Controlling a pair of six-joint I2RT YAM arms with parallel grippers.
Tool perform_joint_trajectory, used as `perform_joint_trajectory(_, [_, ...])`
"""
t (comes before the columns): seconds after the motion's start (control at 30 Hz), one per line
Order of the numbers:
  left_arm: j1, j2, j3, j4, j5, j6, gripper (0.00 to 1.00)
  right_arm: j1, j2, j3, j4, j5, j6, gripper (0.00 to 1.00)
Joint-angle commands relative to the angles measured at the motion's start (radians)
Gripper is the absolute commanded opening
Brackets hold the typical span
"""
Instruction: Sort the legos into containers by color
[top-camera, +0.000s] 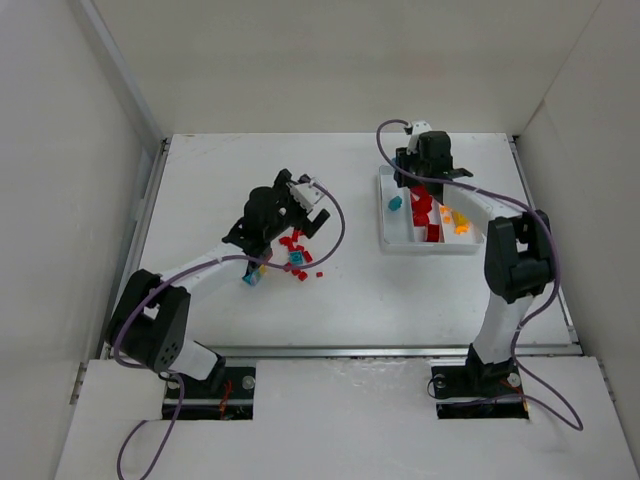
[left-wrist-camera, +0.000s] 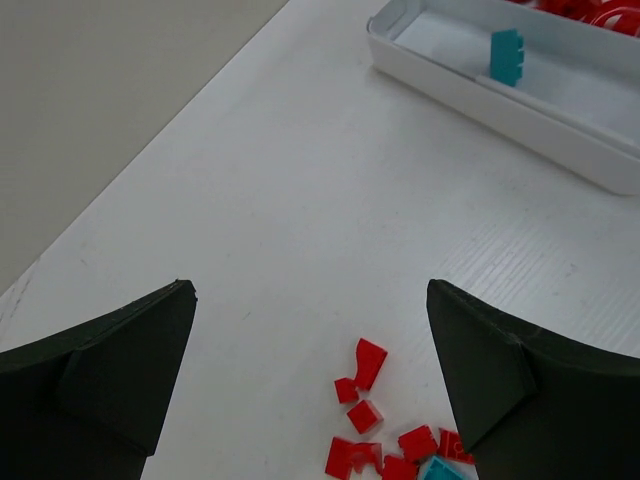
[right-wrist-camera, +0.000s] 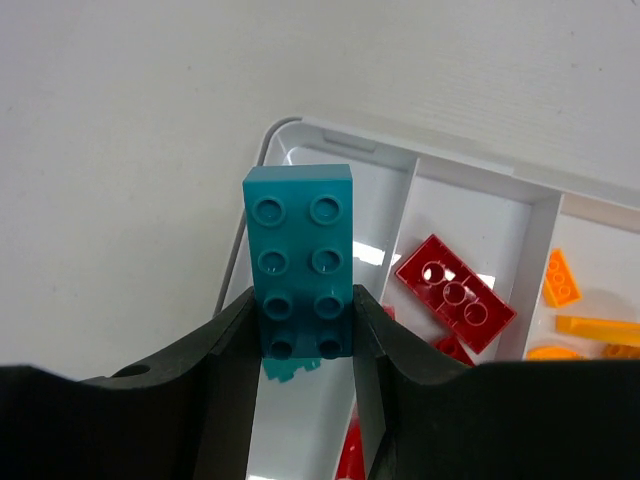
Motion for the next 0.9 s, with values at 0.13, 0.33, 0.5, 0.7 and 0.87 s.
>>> perform_joint_trajectory(0.13, [-0.004, -0.075, -0.021, -0.046, -0.142, 0.039, 1.00, -0.011, 0.090, 0.120, 0.002, 0.043, 0.048, 0.43])
perform_joint_trajectory(0.33, [-0.004, -0.110, -0.073, -0.046, -0.184, 0.039, 1.00, -0.011, 0.101, 0.140, -0.044, 0.042, 0.059, 0.54])
perform_joint_trajectory(0.5, [0.029, -0.173, -0.130, -0.025, -0.172, 0.030, 1.00, -0.011, 0.110, 0.140, -0.064, 0.051, 0.068, 0.57])
perform_joint_trajectory(0.7, [0.060, -0.222, -0.264, 0.125, -0.217, 0.021, 1.00, 0.038, 0.028, 0.167, -0.095, 0.062, 0.061, 0.57])
perform_joint_trajectory(0.87, [0.069, -0.263, -0.328, 0.224, -0.231, -0.070, 1.00, 0.205, -0.084, 0.121, -0.066, 0.207, -0.160, 0.60])
